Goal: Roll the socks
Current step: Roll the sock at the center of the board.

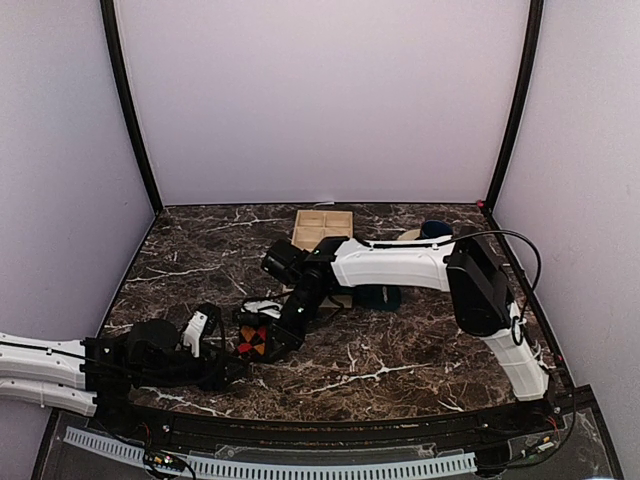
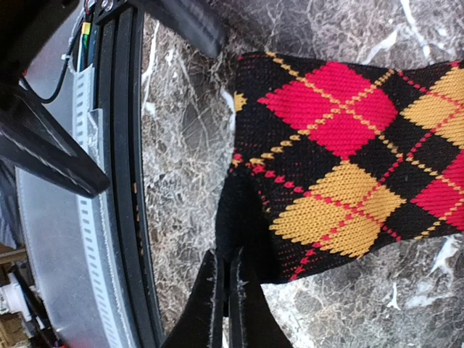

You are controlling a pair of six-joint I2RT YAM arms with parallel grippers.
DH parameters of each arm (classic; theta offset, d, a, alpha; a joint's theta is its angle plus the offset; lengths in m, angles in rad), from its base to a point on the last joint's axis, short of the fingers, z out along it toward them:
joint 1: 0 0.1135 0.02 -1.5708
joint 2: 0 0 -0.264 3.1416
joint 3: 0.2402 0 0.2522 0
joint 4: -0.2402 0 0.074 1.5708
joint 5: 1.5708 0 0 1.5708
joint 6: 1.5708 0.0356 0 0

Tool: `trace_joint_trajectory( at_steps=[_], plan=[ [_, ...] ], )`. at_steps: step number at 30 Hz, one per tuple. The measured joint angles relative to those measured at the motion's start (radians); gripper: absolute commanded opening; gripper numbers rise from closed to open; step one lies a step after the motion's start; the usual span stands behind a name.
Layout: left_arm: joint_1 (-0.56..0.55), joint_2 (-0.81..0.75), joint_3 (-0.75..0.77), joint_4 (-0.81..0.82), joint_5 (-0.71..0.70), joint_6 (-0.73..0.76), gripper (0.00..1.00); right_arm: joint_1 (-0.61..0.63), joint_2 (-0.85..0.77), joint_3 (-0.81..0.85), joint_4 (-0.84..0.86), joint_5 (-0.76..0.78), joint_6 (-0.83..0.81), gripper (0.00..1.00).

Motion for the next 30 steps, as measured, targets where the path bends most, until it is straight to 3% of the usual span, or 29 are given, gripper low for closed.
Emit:
trace_joint_trajectory(
  at_steps=[19,30],
  plan=[
    [-0.156,0.298,0.078,0.084,-0.122,0.169,0.58,-0.006,0.033,0.037,-0.073,-0.067,0.013,0.00],
    [-0.169,0.342,0.103,0.100,-0.197,0.252,0.51,-0.011,0.033,0.043,-0.079,-0.078,0.013,0.00]
  ],
)
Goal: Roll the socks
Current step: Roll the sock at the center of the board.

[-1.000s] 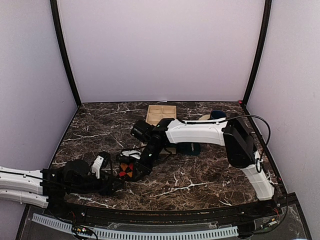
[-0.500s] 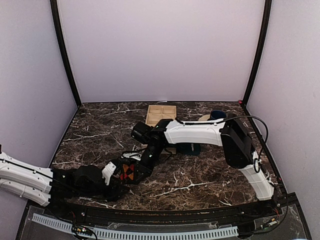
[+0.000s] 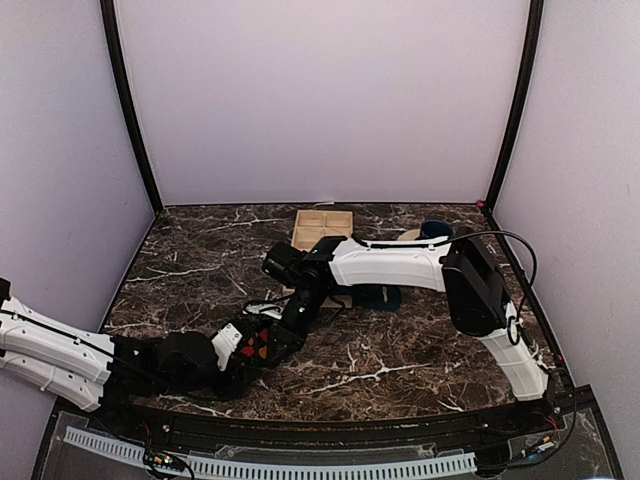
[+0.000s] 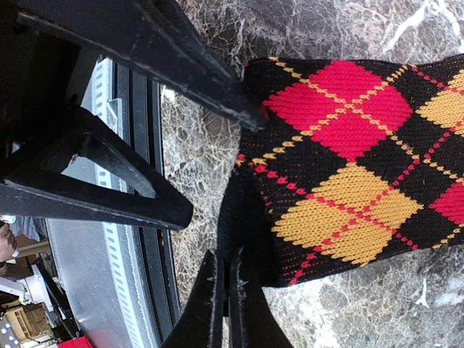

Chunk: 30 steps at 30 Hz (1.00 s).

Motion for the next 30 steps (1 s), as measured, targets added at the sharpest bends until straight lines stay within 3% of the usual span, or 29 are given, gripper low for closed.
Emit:
trace_joint_trajectory(
  at_steps=[30],
  plan=[
    [-0.008,0.134,0.032,0.077,-0.040,0.104,0.42,-0.005,0.004,0.000,-0.031,-0.030,0.000,0.00]
  ],
)
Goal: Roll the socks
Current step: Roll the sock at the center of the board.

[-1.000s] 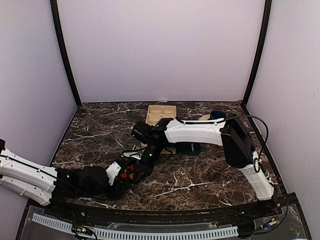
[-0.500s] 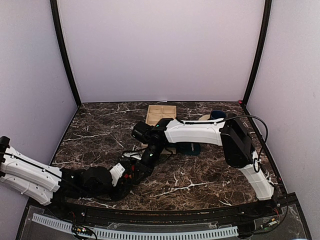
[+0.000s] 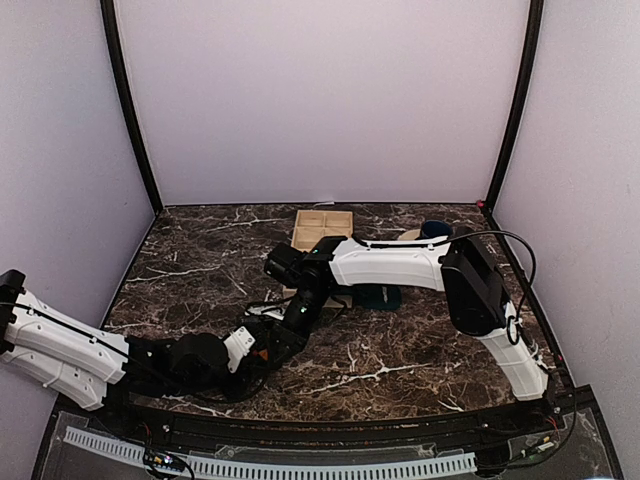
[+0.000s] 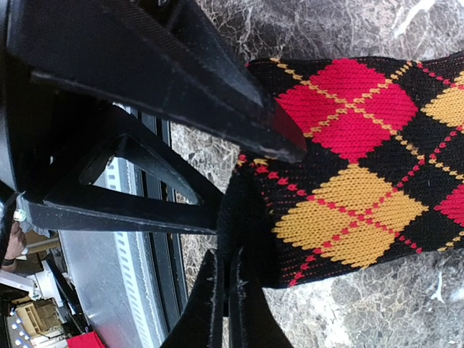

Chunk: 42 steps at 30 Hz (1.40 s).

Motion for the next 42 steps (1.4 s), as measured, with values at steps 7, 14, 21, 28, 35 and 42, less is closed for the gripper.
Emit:
trace_joint_trajectory(
  at_steps=[7,14,21,28,35,42],
  plan=[
    [0.000,0.006,0.002,0.018,0.004,0.026,0.21,0.000,0.000,-0.001,-0.002,0.000,0.000,0.00],
    [0.000,0.033,0.020,0.018,0.021,0.033,0.16,-0.002,0.000,-0.004,-0.005,0.001,0.000,0.00],
    [0.000,0.044,0.032,0.015,0.033,0.034,0.00,-0.008,0.000,-0.011,-0.004,0.001,0.000,0.00],
    [0.000,0.051,0.035,0.011,0.041,0.033,0.00,-0.010,0.000,-0.013,-0.004,0.002,0.000,0.00],
    [0.000,0.071,0.048,0.009,0.043,0.027,0.00,-0.016,0.000,-0.022,0.003,0.006,0.002,0.11],
    [0.000,0.070,0.048,0.009,0.047,0.010,0.00,-0.034,-0.019,-0.118,0.083,0.002,0.030,0.26]
  ],
)
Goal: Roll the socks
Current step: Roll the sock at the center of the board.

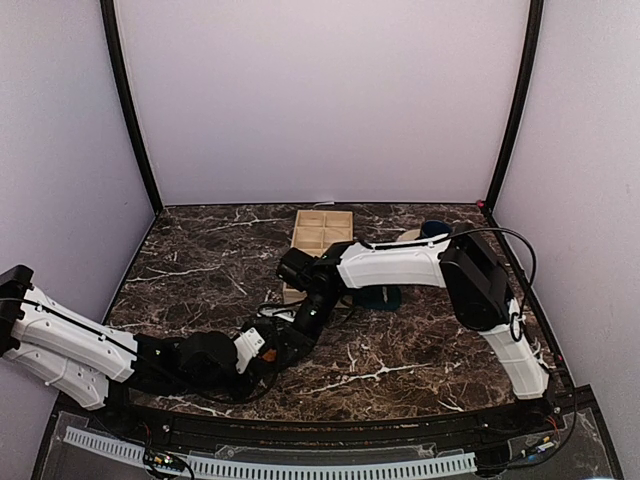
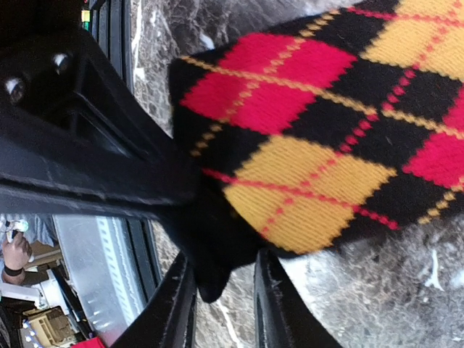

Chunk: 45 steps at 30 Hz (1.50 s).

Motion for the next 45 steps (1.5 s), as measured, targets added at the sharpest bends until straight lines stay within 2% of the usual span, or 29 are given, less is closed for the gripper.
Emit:
trace_joint_trajectory(
  at_steps=[17,25,36,42,45],
  plan=[
    [0.002,0.003,0.030,-0.054,0.032,-0.061,0.00,-0.071,-0.163,-0.249,0.320,-0.042,0.129,0.30],
    [0.030,0.005,0.035,-0.082,0.078,-0.111,0.00,-0.074,-0.254,-0.435,0.506,0.007,0.227,0.30],
    [0.140,0.021,0.056,-0.143,0.223,-0.187,0.00,-0.073,-0.421,-0.668,0.784,0.139,0.334,0.29],
    [0.192,0.032,0.086,-0.179,0.318,-0.211,0.00,-0.058,-0.458,-0.742,0.864,0.166,0.346,0.27],
    [0.226,0.038,0.100,-0.198,0.380,-0.222,0.00,-0.033,-0.483,-0.790,0.898,0.234,0.325,0.27]
  ],
)
